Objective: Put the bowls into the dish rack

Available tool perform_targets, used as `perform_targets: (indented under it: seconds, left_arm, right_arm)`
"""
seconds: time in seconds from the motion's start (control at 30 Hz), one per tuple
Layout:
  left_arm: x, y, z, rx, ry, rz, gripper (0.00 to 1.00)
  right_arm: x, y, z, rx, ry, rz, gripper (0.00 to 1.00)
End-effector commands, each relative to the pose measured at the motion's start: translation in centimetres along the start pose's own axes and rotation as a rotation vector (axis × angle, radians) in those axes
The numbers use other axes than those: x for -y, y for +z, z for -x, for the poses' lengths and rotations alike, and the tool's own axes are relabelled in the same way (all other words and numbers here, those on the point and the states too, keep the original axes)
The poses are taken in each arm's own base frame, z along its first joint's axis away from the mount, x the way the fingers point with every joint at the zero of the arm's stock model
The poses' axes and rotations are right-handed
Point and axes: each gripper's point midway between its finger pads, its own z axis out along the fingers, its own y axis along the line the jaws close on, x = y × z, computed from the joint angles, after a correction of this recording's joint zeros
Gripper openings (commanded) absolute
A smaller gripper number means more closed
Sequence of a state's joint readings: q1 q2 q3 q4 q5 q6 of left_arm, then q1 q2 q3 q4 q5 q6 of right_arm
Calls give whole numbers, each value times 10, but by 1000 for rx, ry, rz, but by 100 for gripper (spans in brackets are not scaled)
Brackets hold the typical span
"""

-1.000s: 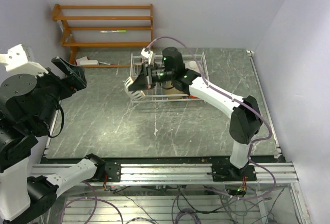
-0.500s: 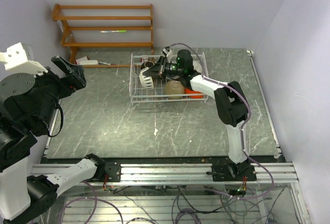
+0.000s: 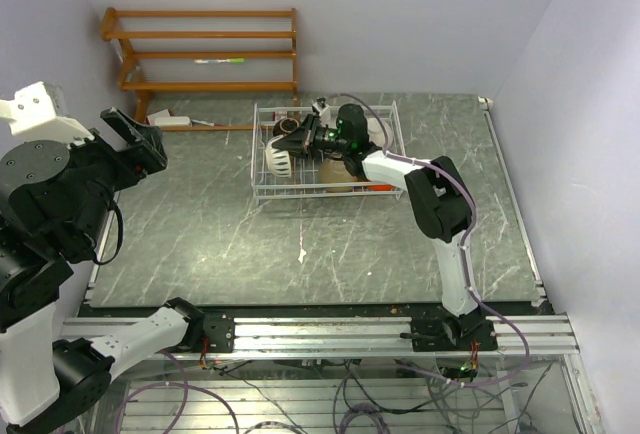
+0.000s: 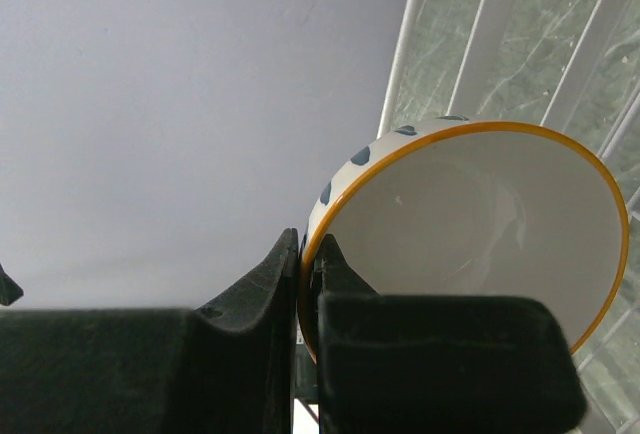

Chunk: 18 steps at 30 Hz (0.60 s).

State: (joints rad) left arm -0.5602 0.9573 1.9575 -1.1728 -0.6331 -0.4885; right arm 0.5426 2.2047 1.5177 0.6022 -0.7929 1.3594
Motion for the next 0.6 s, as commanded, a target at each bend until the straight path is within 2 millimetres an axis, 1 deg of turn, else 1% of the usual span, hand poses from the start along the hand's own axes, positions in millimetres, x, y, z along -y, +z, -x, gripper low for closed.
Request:
perform_targets:
  seconds: [0.0,0.2,0.3,0.43,0.57]
  left_arm:
    - [-6,-6,7,24,2,13,99]
    - [-5,-4,5,20,2,13,99]
    - [-4,-2,4,17,5,16,99]
    - [-3,-1,4,20,0,13,99]
    - [-2,0,3,18,-2,12,99]
  right_arm:
    - [3,7,-4,-3,39,36,0]
    - [11,12,-9,-18,97,54,0]
    - [22,11,-13,-21,132,18,0]
    - [35,4,-16,-6,167,-39,0]
    - [47,-6,-18,11,221,-57,2]
